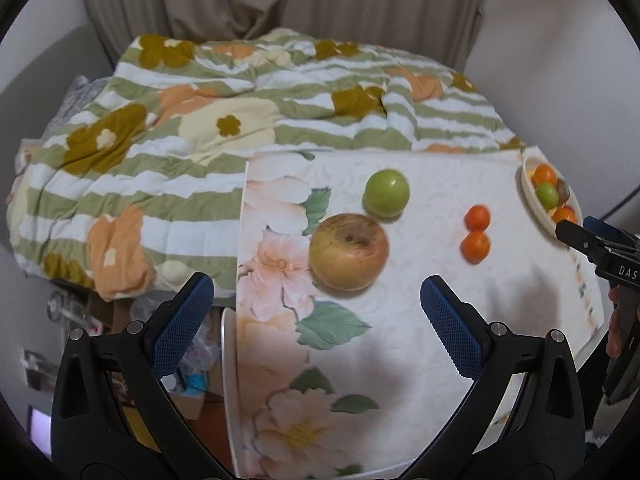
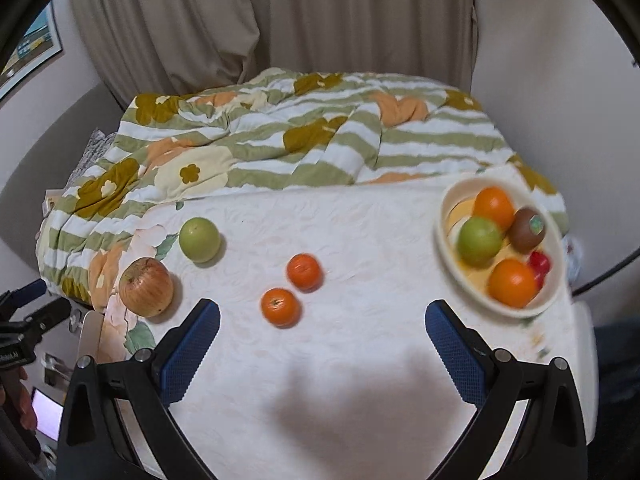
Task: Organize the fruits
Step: 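Grasp the russet apple with the left tool while the right tool grasps a mandarin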
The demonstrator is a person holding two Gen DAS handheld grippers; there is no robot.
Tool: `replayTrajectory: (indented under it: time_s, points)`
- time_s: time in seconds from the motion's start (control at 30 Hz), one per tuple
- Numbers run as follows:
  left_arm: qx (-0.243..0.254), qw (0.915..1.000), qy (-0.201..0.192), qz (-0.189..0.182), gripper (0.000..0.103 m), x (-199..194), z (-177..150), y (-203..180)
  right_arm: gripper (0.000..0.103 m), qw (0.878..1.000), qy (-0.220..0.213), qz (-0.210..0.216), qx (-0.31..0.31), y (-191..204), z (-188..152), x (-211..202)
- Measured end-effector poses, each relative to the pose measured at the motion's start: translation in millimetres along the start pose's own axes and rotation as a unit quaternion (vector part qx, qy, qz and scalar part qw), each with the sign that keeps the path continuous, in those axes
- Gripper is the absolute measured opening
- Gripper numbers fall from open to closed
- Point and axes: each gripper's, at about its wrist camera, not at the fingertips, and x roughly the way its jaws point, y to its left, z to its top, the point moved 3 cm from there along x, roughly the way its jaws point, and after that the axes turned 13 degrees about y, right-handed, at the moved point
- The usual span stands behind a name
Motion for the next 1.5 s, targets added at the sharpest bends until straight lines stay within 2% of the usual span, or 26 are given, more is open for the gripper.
replayTrajectory:
  time_s: [0.13, 0.27, 0.4, 0.83, 0.97, 1.1, 1.2, 1.3, 1.37, 1.43, 1.5]
  points:
    - [0.025, 0.9994, 0.019, -0.013, 0.103, 28.2, 4.7, 1.2, 0.103, 1.0, 0.017, 0.002, 0.01, 11.0, -5.1, 23.5]
    - [0.054, 0.998, 0.033, -0.002, 0.103, 52.4, 9.6, -7.6, 0.103, 1.0, 0.029, 0.0, 0.01, 19.0, -8.7, 38.9]
    - [0.068, 0.9969, 0.04, -0.01, 0.103, 71.0, 15.3, -16.3, 0.102, 0.999, 0.044, -0.002, 0.005, 25.4, -8.8, 53.1]
    - [0.083, 0.995, 0.039, -0.039, 0.103, 96.4, 32.0, -26.8, 0.1, 0.999, 0.047, -0.017, -0.002, 38.3, -3.7, 80.0]
    - [0.093, 0.9942, 0.046, -0.031, 0.103, 106.6, 34.9, -32.6, 0.099, 0.999, 0.048, -0.017, -0.002, 39.2, -3.4, 84.1]
    - [0.089, 0.9933, 0.064, -0.036, 0.092, 117.6, 34.6, -33.8, 0.099, 0.998, 0.054, -0.015, -0.002, 40.5, -2.0, 92.0]
    - [0.093, 0.9932, 0.068, -0.018, 0.082, 121.3, 34.3, -33.4, 0.099, 0.998, 0.058, -0.01, -0.002, 38.0, -0.3, 96.5]
    - [0.091, 0.9932, 0.07, -0.022, 0.082, 122.6, 35.4, -32.4, 0.099, 0.998, 0.062, -0.01, -0.008, 37.2, -0.3, 100.4]
    - [0.093, 0.9931, 0.07, -0.019, 0.082, 122.1, 35.6, -31.5, 0.096, 0.998, 0.064, -0.009, -0.011, 36.8, -0.1, 102.7]
    - [0.094, 0.9931, 0.069, -0.015, 0.082, 121.8, 34.9, -30.6, 0.083, 0.997, 0.069, -0.006, -0.013, 36.3, 1.0, 105.7]
    - [0.091, 0.9933, 0.07, -0.015, 0.082, 120.9, 34.3, -29.1, 0.078, 0.997, 0.072, -0.006, -0.015, 36.6, 1.7, 108.4]
